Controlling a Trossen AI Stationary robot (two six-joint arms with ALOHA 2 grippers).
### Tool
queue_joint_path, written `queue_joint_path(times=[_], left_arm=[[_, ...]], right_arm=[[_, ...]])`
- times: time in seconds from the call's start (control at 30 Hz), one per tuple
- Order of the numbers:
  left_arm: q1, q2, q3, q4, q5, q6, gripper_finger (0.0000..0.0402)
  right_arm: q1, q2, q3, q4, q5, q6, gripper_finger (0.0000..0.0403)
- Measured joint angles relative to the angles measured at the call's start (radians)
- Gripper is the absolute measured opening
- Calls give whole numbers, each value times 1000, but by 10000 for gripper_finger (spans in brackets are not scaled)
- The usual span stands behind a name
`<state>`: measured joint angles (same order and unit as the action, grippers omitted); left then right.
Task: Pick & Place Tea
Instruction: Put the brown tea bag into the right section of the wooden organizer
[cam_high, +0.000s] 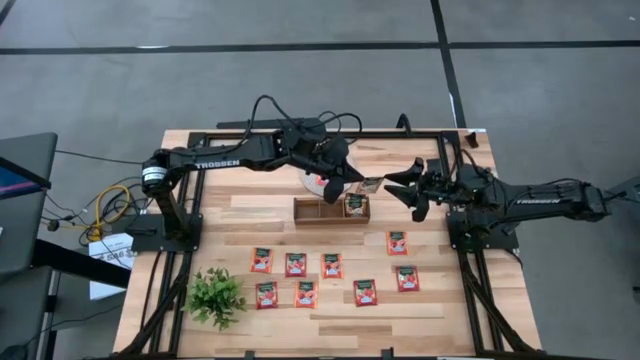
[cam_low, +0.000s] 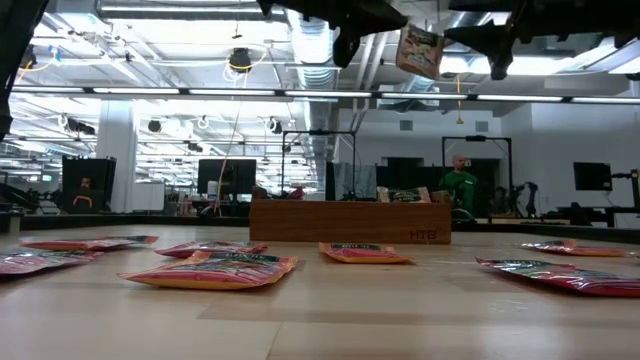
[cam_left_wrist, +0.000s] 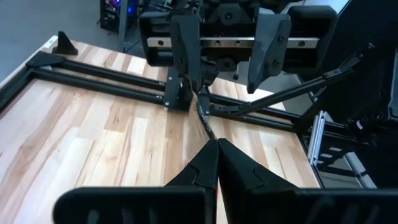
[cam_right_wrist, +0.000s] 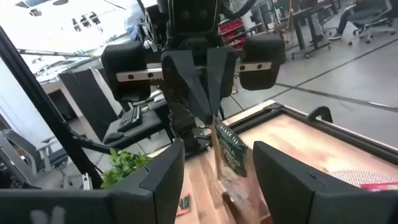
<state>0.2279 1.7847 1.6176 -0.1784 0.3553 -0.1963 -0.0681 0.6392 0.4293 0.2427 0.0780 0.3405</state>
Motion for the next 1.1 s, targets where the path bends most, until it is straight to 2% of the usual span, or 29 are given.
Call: queue_joint_path(times=[0.33, 0.5, 0.7, 1.1], left_arm=[[0, 0, 0, -73, 29, 0, 0], [0, 0, 0, -69, 40, 2, 0], [1, 0, 0, -67, 50, 2, 0], [1, 0, 0, -56, 34, 5, 0]], right_arm=[[-3, 2, 0, -8, 27, -61, 172], [-26, 3, 0, -93, 26, -40, 169], [-40, 3, 0, -85, -28, -26, 179], [-39, 3, 0, -82, -65, 11, 189]])
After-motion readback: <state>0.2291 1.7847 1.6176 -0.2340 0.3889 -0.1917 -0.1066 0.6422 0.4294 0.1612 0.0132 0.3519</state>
